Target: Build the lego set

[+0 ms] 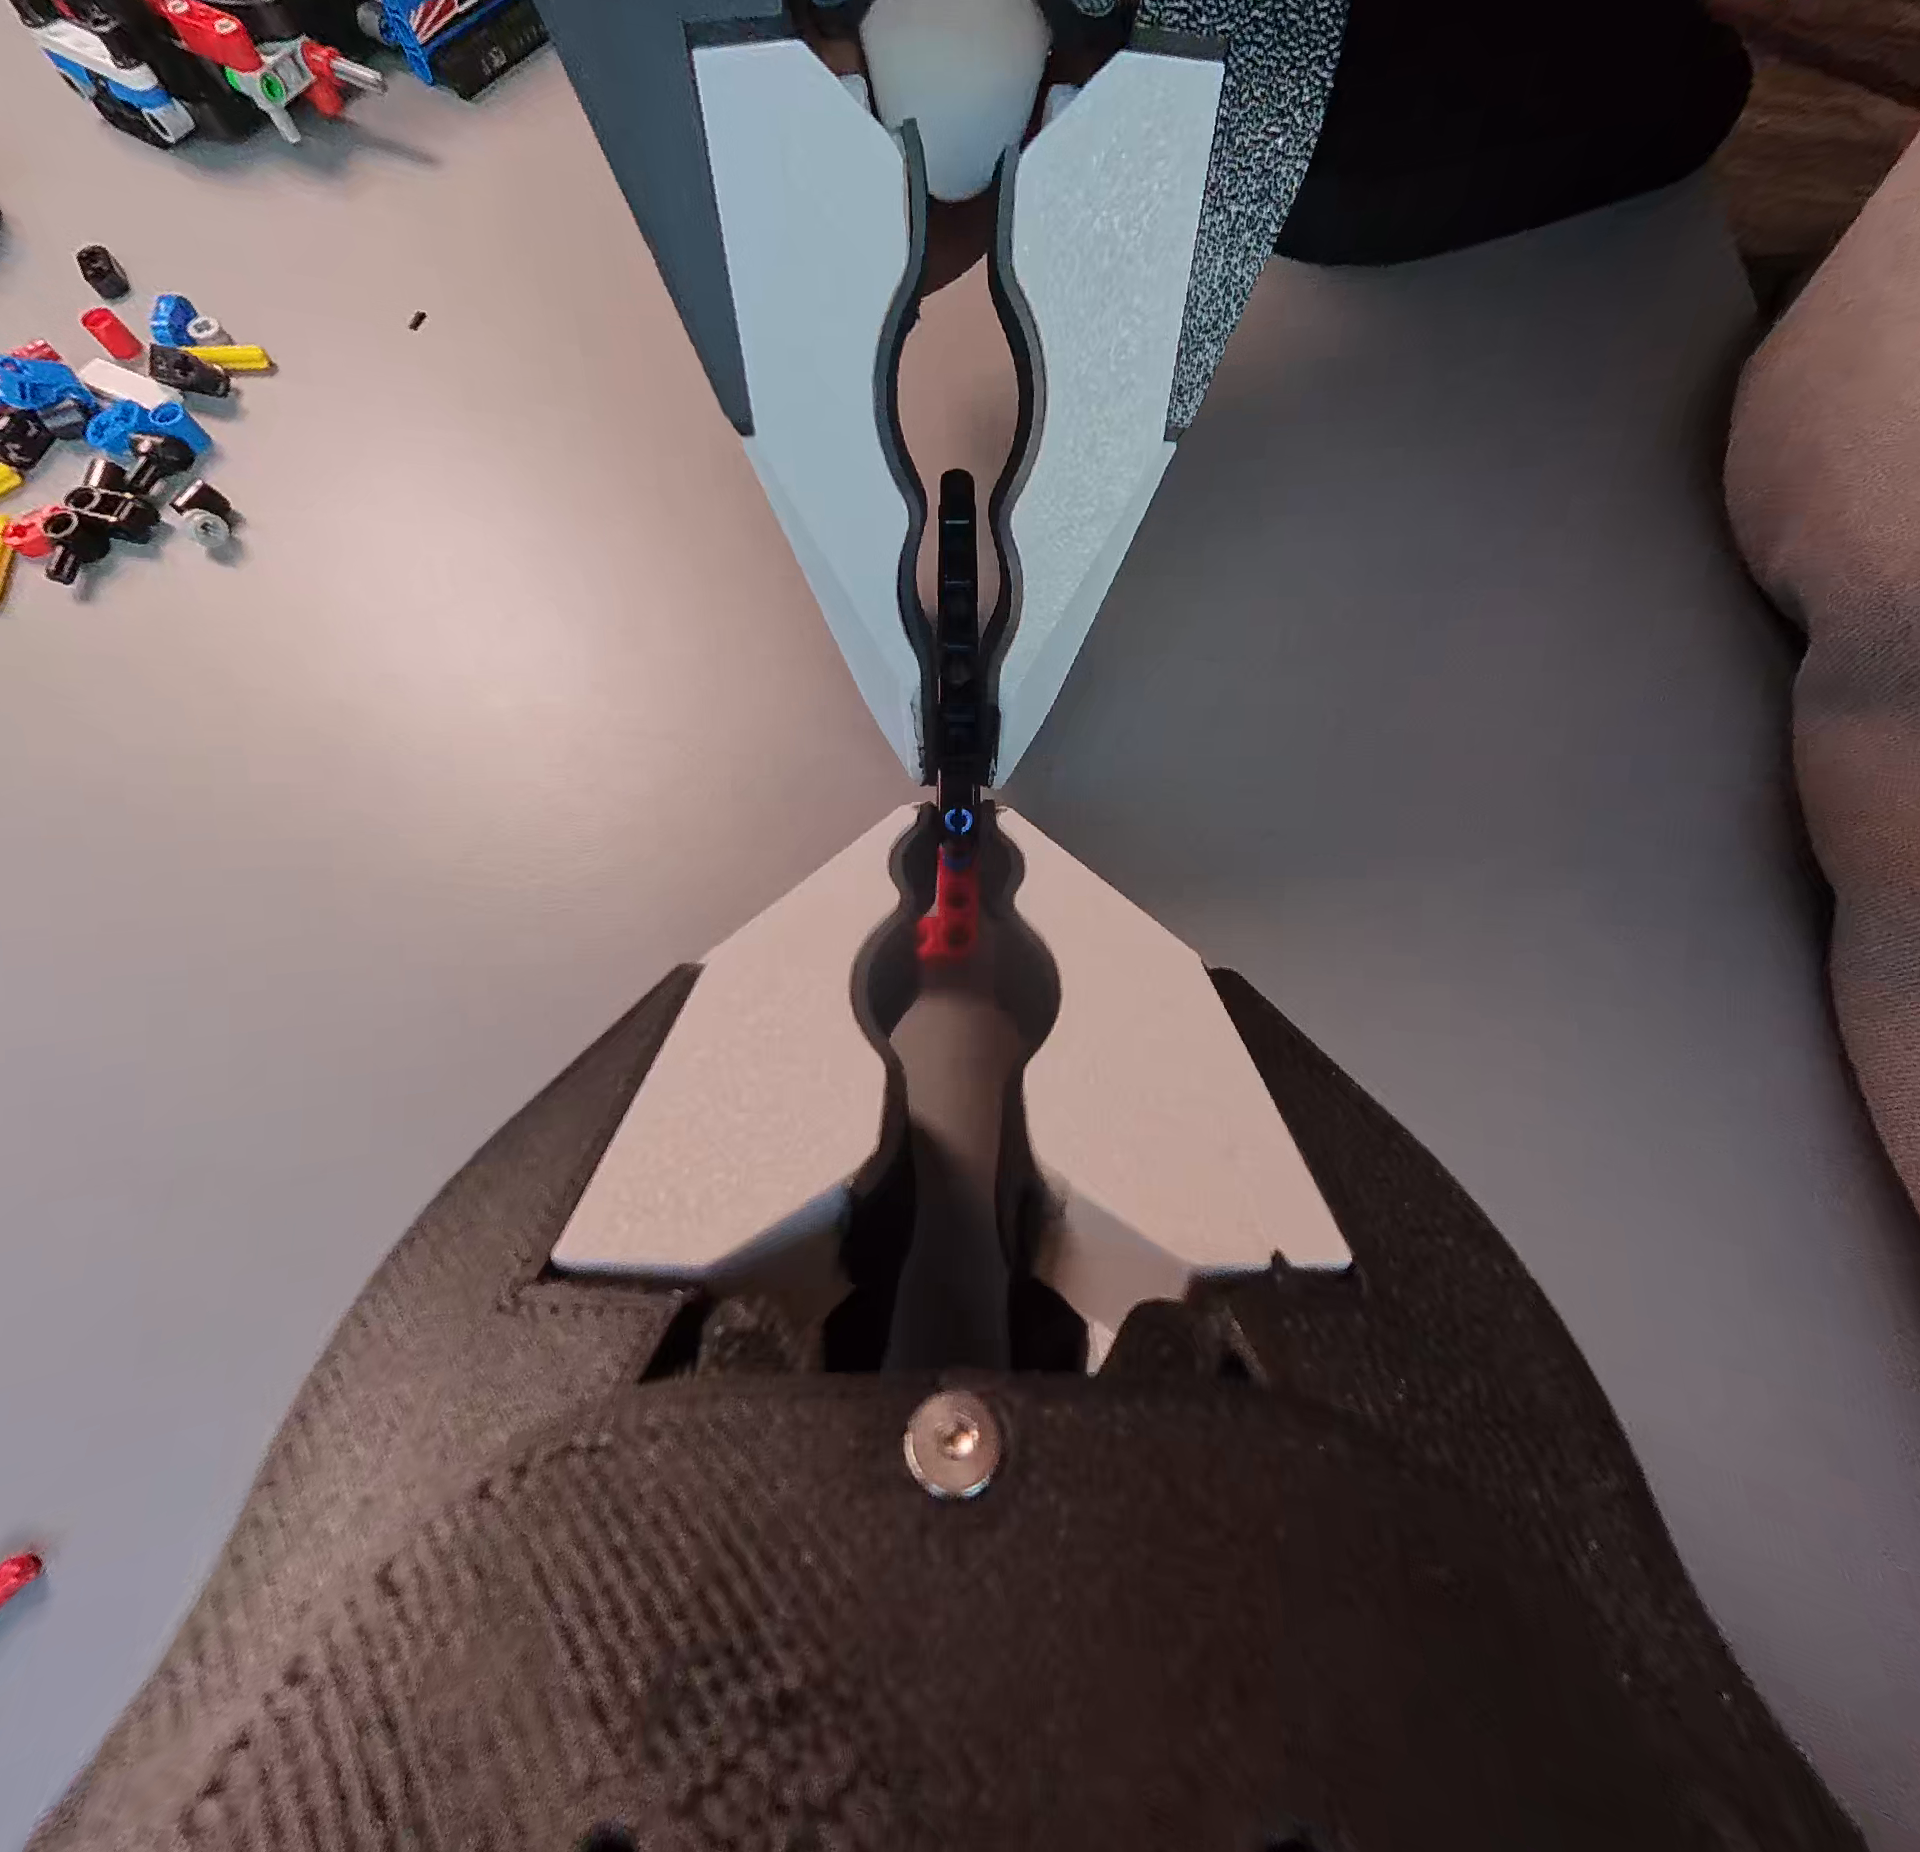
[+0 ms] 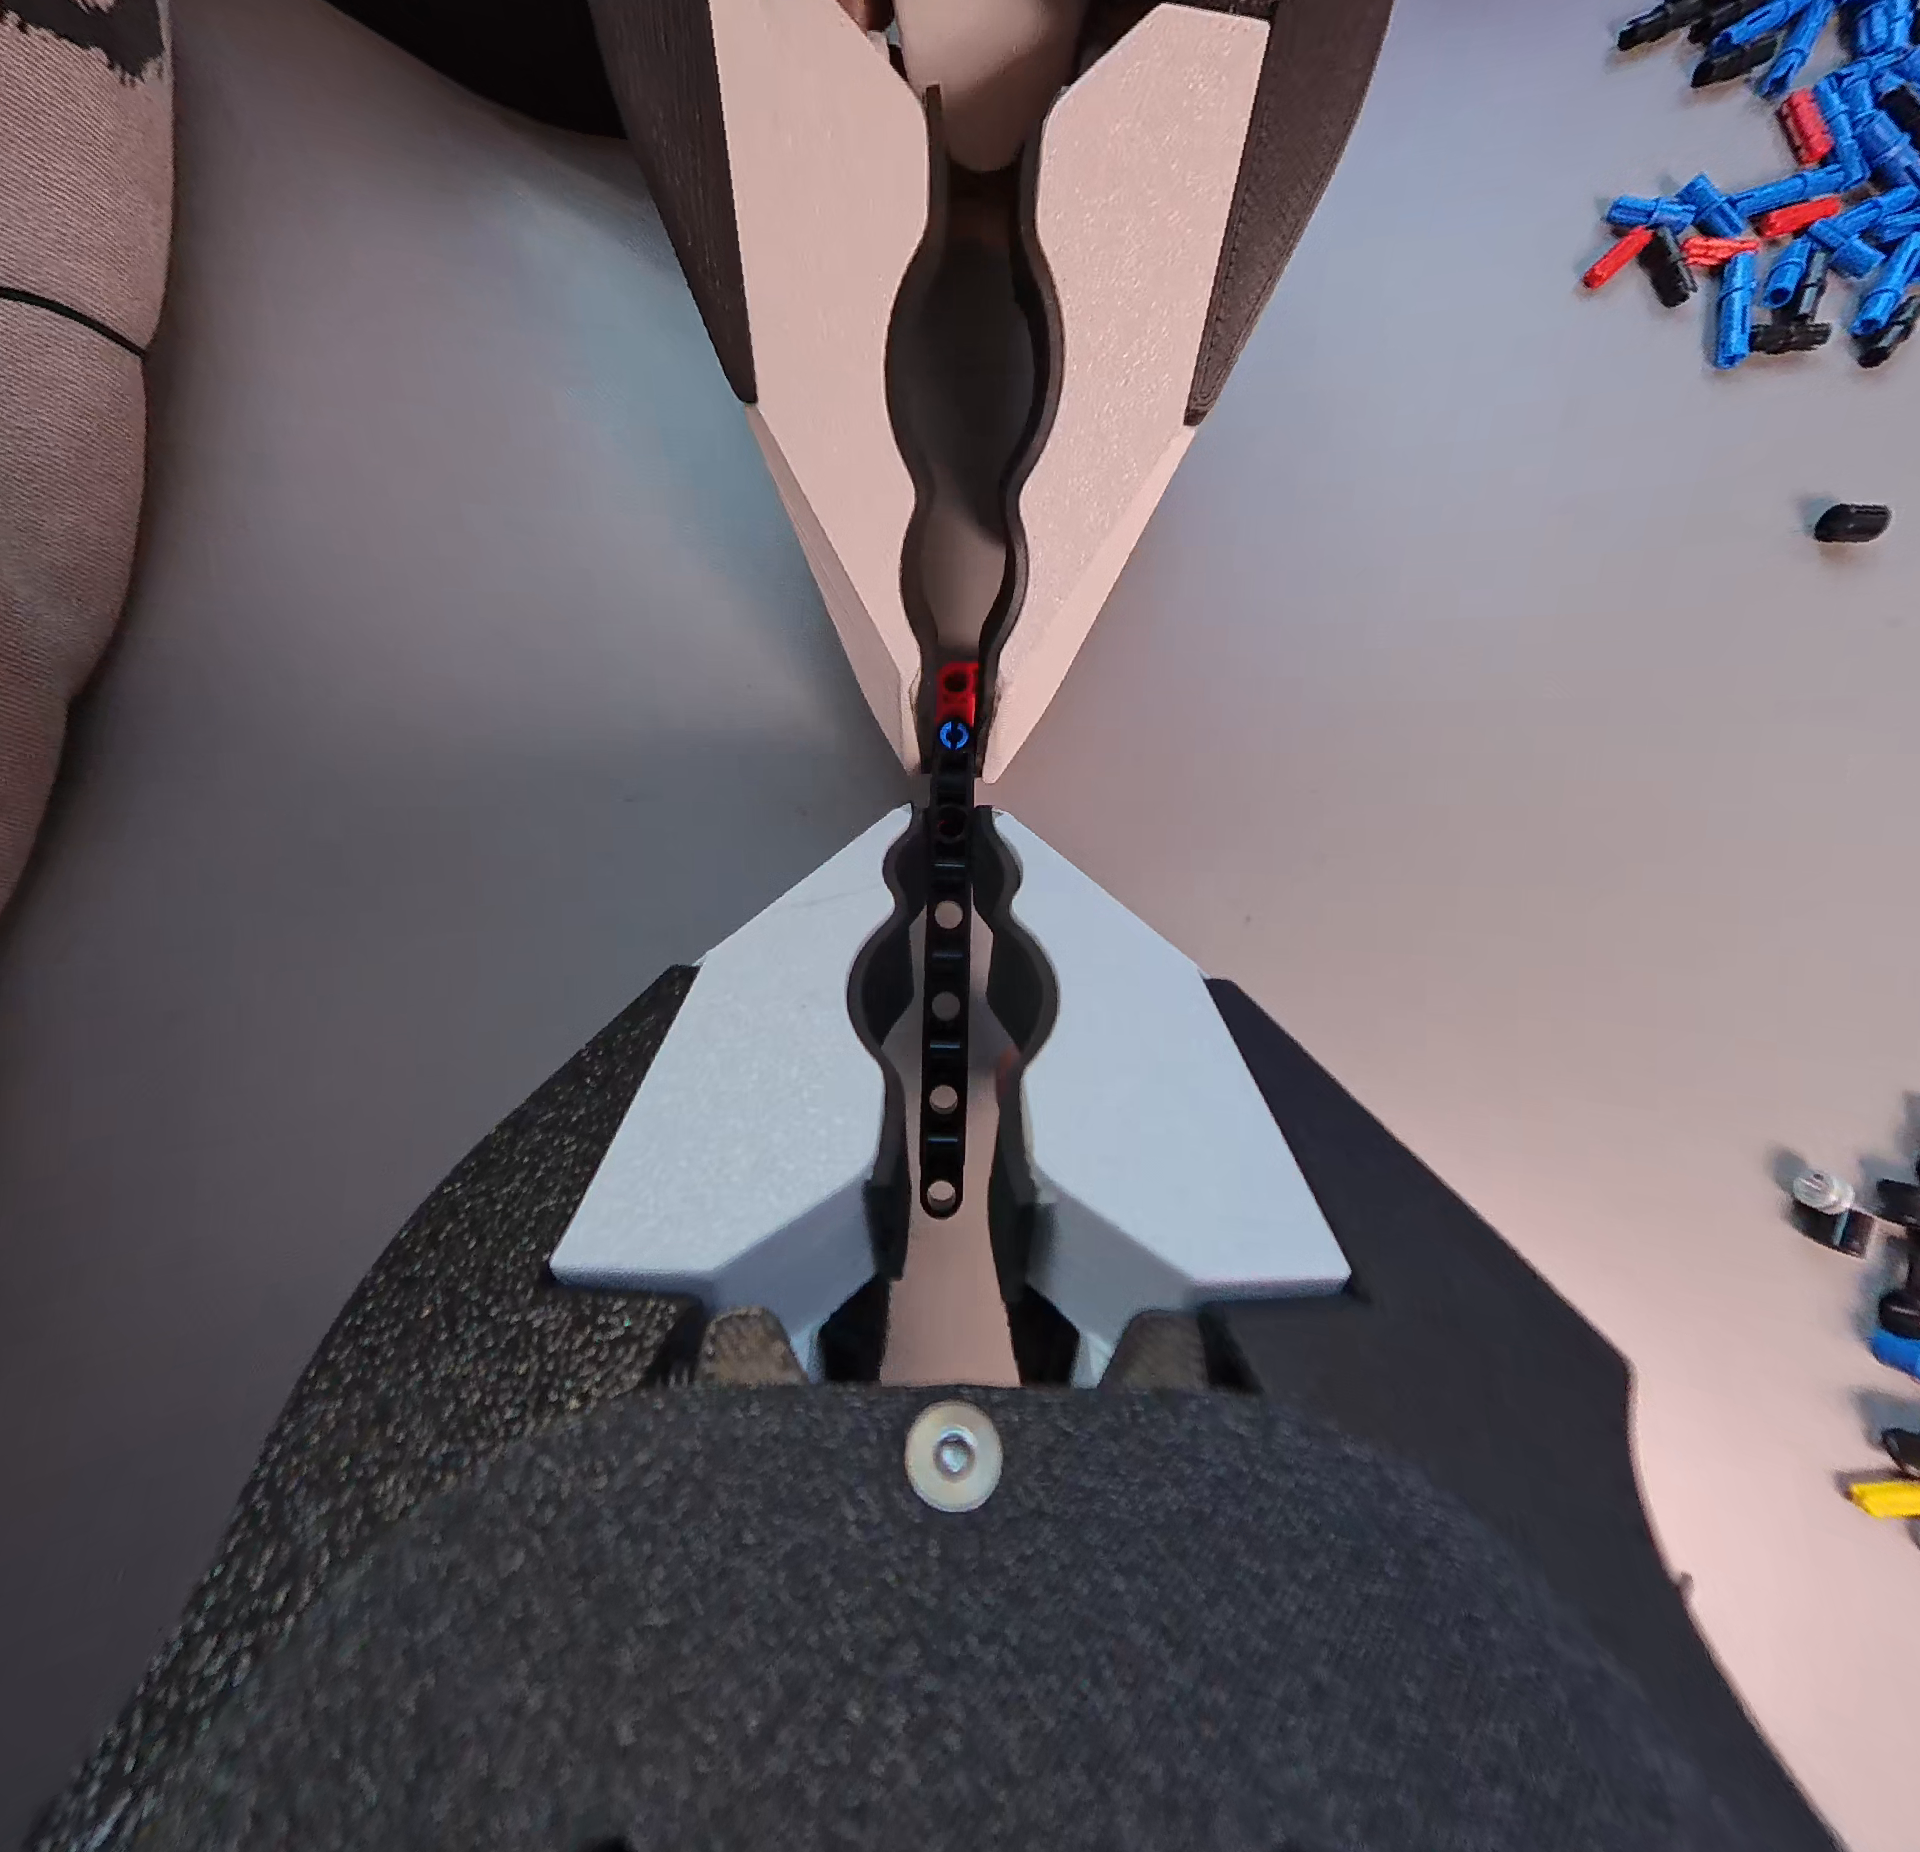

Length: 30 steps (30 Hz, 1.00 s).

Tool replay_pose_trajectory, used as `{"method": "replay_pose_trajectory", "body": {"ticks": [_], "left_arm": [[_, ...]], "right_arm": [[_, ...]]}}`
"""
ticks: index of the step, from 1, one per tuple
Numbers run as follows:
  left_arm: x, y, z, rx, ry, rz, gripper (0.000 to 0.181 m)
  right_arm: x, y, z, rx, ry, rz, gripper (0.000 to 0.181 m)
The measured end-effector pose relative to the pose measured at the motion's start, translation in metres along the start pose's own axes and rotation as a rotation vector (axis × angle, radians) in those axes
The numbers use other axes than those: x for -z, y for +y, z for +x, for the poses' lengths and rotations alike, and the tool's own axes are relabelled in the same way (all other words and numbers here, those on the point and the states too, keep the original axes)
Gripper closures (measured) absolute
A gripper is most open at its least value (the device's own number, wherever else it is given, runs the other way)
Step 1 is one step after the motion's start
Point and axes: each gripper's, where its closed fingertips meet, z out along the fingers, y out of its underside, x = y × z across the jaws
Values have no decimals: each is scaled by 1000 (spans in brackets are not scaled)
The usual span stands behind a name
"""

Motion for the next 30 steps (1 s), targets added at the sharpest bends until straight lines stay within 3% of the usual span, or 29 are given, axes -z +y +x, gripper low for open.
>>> {"method": "replay_pose_trajectory", "body": {"ticks": [12, 15, 16, 24, 26, 30], "left_arm": [[-1, 2, 0, -9, -4, -57, 174], [-2, 2, 1, -28, -6, -77, 174], [-1, 2, 1, -25, -6, -76, 174], [-2, 1, 2, -4, 2, -52, 175], [-2, -5, 3, 15, 12, -24, 168], [-4, -9, 1, -2, -12, -17, 175]], "right_arm": [[0, -1, 0, 15, 14, 35, 175], [6, 2, 0, 64, 33, -6, 167], [6, 2, -1, 67, 25, -13, 174], [5, 3, -1, 72, -3, -35, 175], [4, 2, -1, 66, -3, -19, 175], [3, 1, 0, 60, 0, 3, 175]]}}
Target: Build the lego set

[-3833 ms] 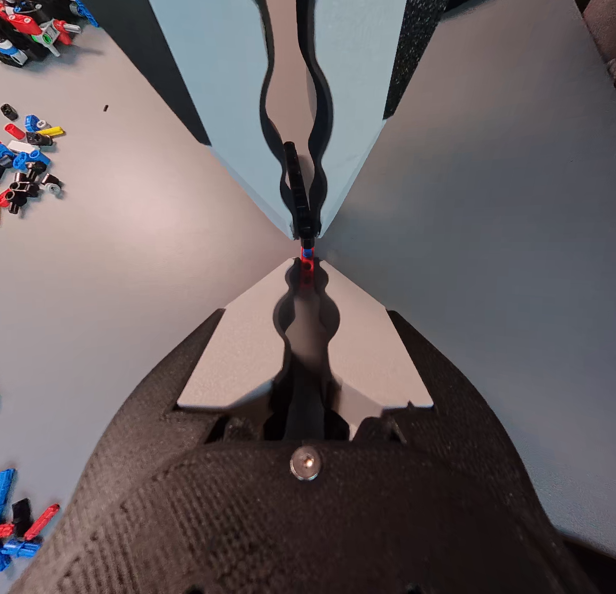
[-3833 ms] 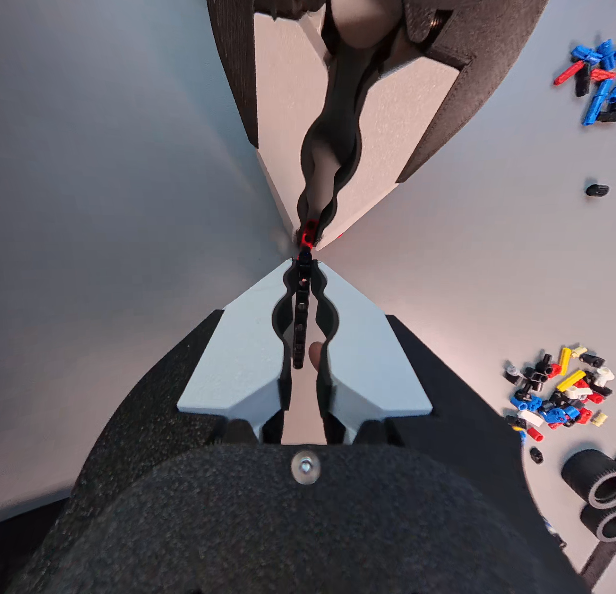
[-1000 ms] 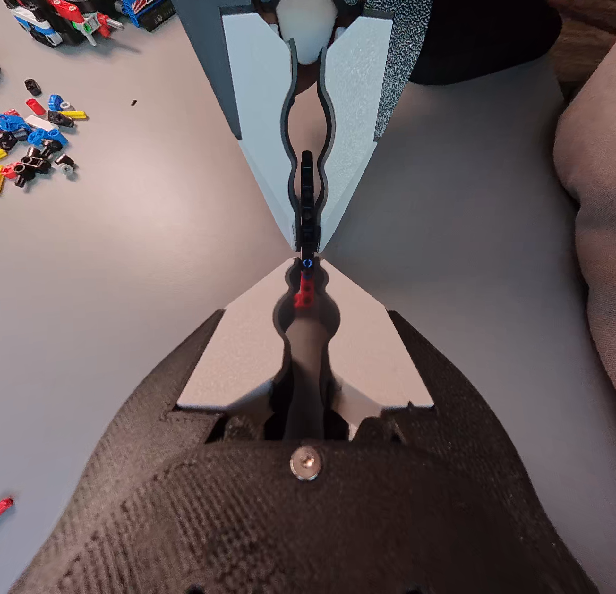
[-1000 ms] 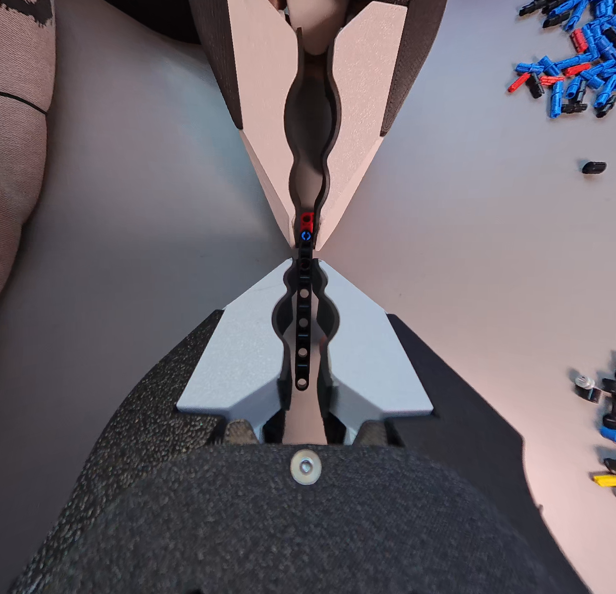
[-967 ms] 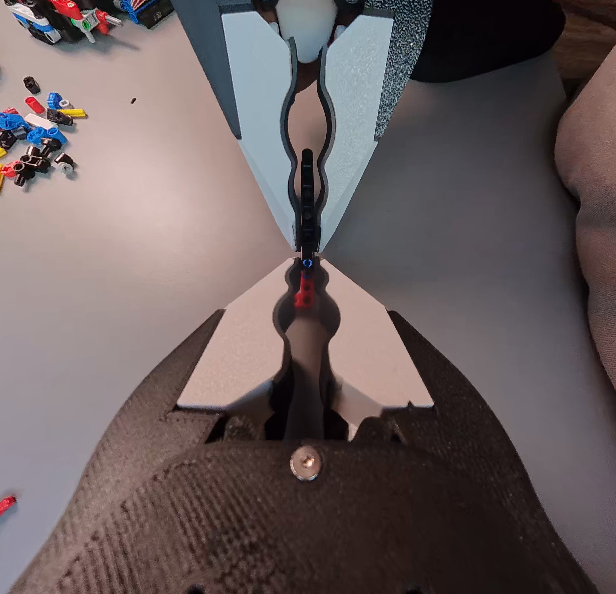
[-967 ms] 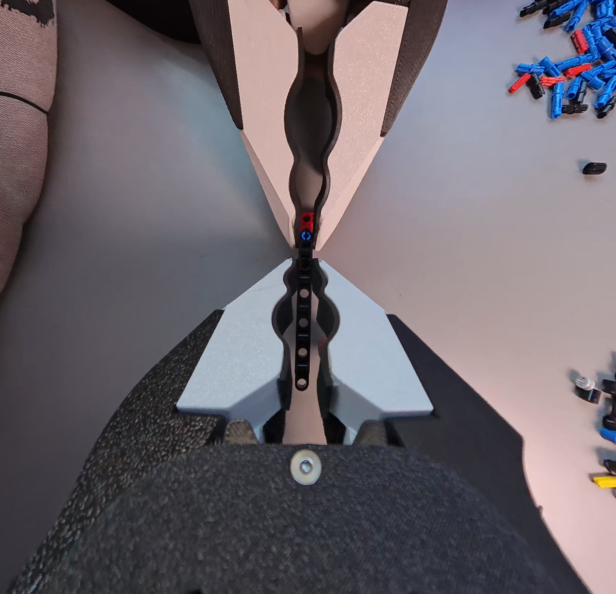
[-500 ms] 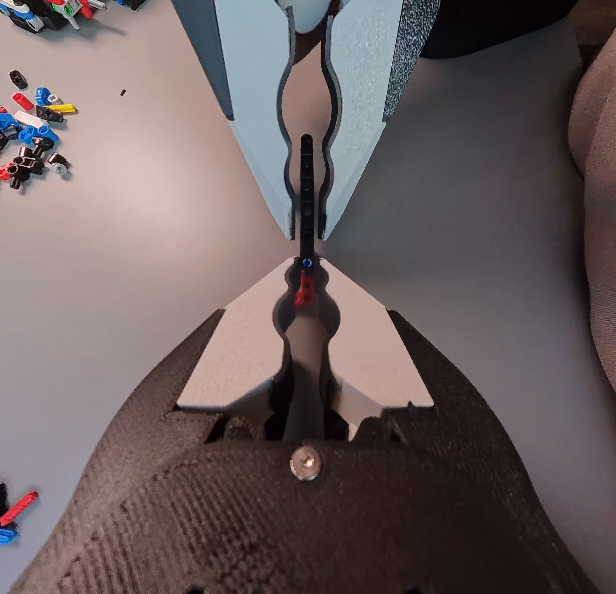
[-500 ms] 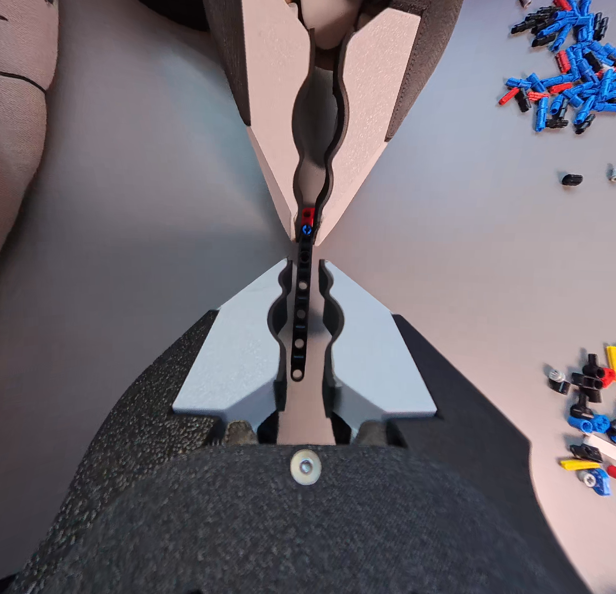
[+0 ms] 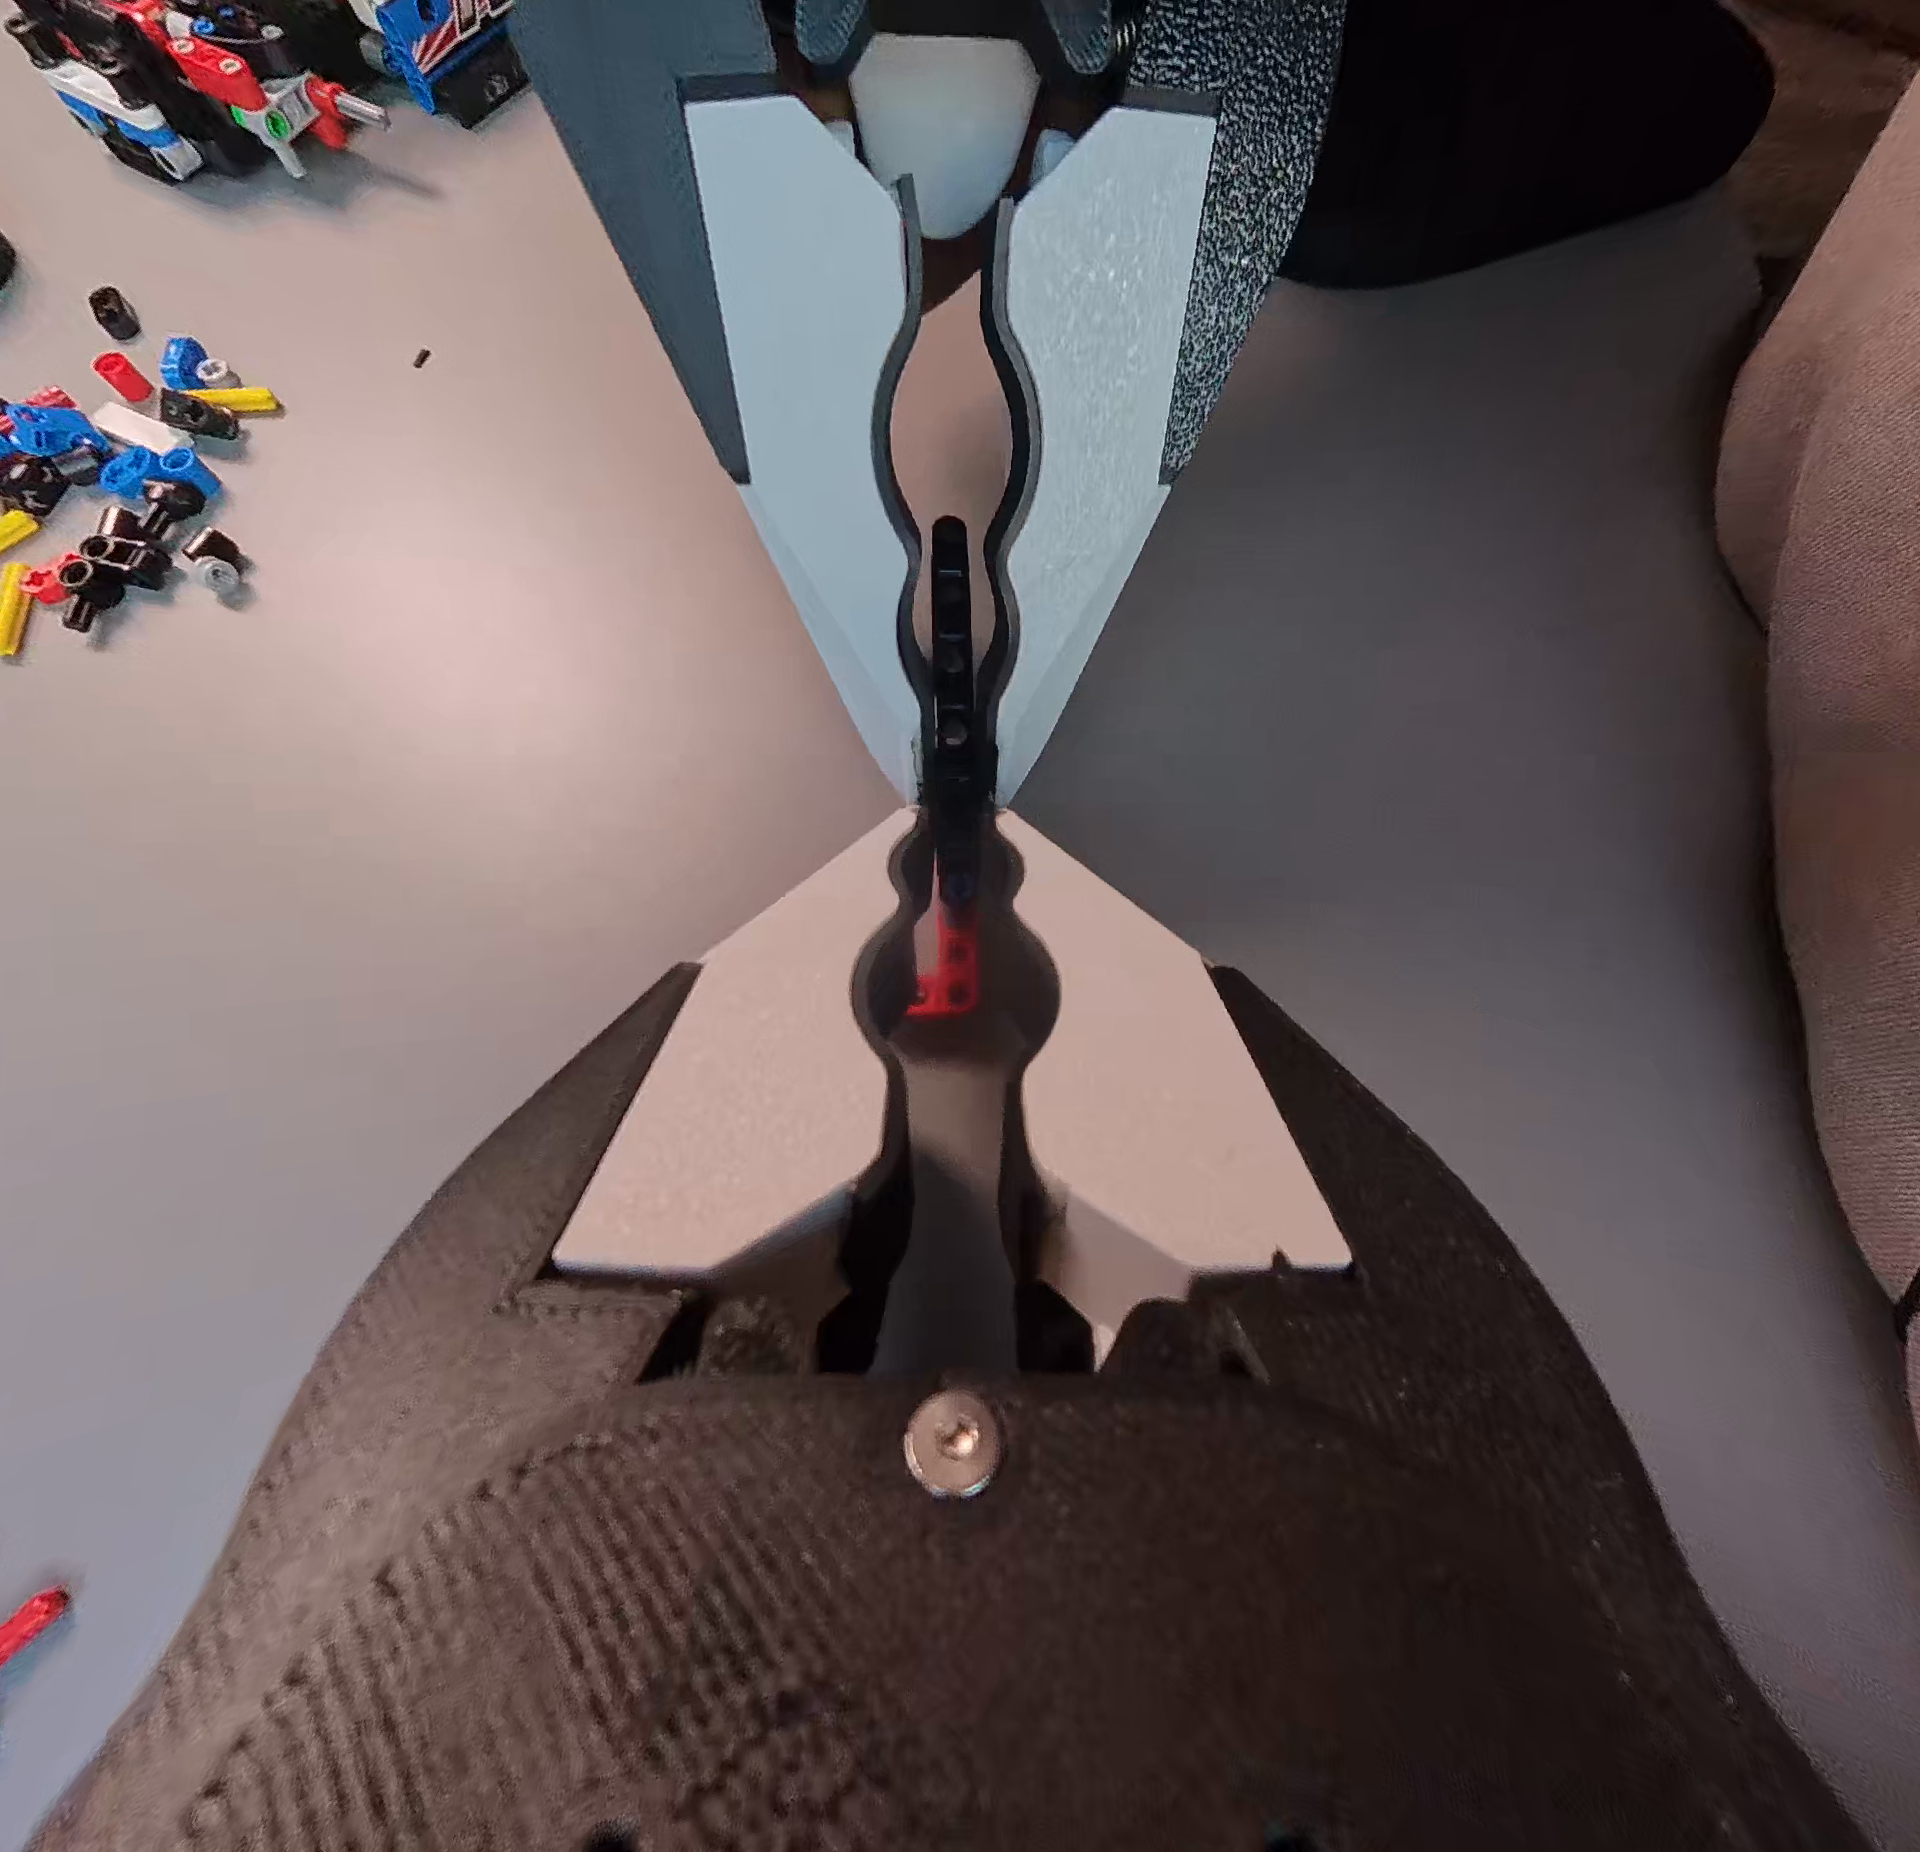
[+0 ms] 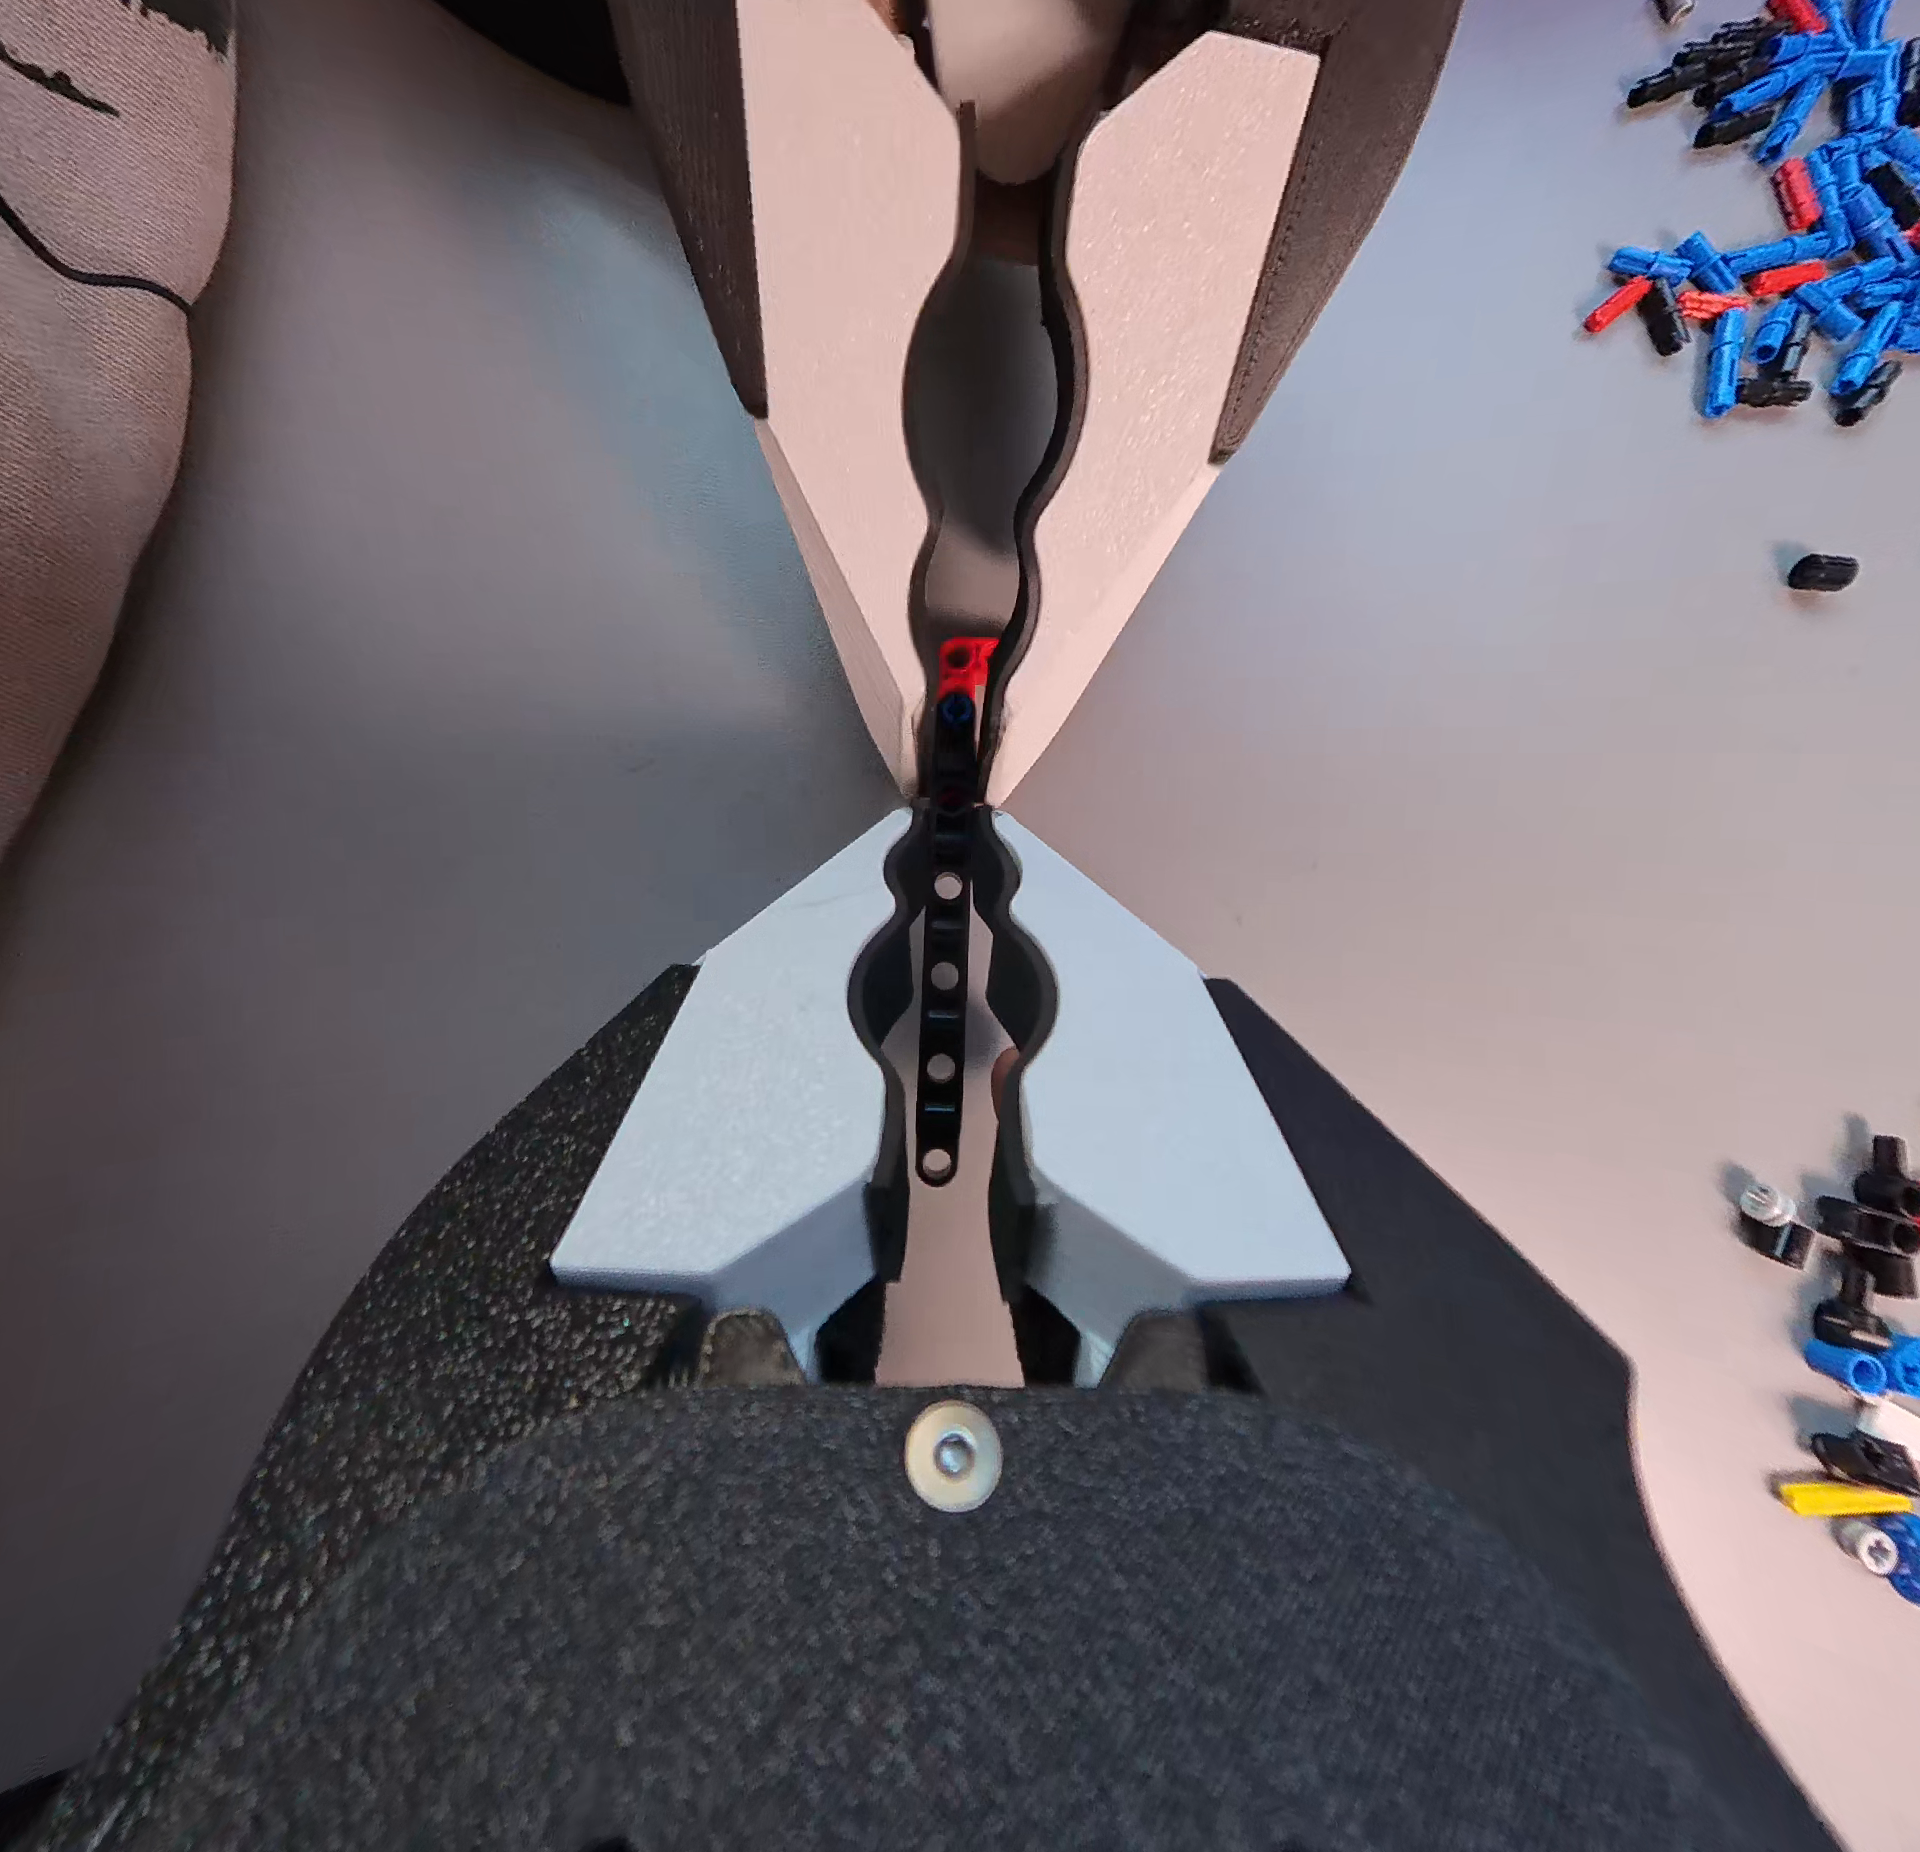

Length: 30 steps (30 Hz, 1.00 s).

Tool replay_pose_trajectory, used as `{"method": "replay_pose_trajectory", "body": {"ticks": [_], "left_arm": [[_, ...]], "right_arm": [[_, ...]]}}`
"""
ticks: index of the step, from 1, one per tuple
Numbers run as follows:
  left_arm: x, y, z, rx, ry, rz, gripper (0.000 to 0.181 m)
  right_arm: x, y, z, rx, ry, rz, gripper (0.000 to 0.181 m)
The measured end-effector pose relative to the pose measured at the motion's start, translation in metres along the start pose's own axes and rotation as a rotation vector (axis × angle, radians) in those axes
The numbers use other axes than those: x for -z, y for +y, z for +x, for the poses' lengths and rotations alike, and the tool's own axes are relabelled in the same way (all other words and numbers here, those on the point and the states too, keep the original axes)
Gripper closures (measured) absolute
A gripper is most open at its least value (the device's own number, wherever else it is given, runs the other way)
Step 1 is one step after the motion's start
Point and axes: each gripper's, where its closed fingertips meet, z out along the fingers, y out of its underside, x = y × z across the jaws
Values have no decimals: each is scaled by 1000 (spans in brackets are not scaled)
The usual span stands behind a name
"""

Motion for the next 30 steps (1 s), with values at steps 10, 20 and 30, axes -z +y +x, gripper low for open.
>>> {"method": "replay_pose_trajectory", "body": {"ticks": [10, 20, 30], "left_arm": [[-1, 2, -1, 5, 6, -60, 174], [-1, 3, 0, -46, -24, -74, 174], [0, 2, 0, 21, 8, -9, 175]], "right_arm": [[0, 0, 0, -40, -12, 40, 175], [-1, 0, 0, -47, -18, 63, 175], [-1, -1, 0, -136, -1, 63, 175]]}}
